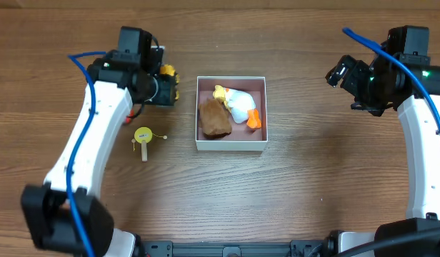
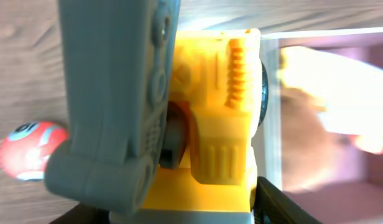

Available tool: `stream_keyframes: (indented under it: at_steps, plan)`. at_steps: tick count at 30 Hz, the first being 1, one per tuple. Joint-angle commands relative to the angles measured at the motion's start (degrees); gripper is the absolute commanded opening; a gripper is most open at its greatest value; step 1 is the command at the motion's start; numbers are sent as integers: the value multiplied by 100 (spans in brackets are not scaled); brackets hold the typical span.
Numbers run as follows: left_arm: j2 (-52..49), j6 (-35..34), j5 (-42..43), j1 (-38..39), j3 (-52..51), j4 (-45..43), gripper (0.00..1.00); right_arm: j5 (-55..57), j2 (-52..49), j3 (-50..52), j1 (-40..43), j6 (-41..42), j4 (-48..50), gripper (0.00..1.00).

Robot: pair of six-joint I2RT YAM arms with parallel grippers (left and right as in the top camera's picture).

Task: Pack container
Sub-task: 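Carry the excavator over the box and lower it inside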

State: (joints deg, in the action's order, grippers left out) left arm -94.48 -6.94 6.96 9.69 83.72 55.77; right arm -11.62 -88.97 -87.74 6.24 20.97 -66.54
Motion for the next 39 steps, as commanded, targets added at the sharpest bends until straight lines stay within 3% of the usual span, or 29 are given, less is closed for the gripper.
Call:
stream_keyframes:
  at_steps: [1,11,18,24,31,36,39]
  plan:
    - [623,-275,385,761,439,-35,43,-4,175,-79,7,31,20,100]
    - [177,-1552,-925,2844,603,-527,47,-4,175,-79,7,31,20,100]
    - [-1093,-2153,-839,3276,603,-1233,46,-4,175,-79,7,31,22,100]
    - [-1353,-2131,-881,3276,603,-1047,45,-4,175,-79,7,28,20,100]
    - [-1338,-780,-914,3268,614,-608,47,-4,175,-79,7,31,20,100]
    - [-1329,256,-1521,3202,623,-118,28,-4,175,-79,7,28,20,100]
    - [-1261,981,-1926,3156,645,17,25,-4,175,-79,7,31,20,100]
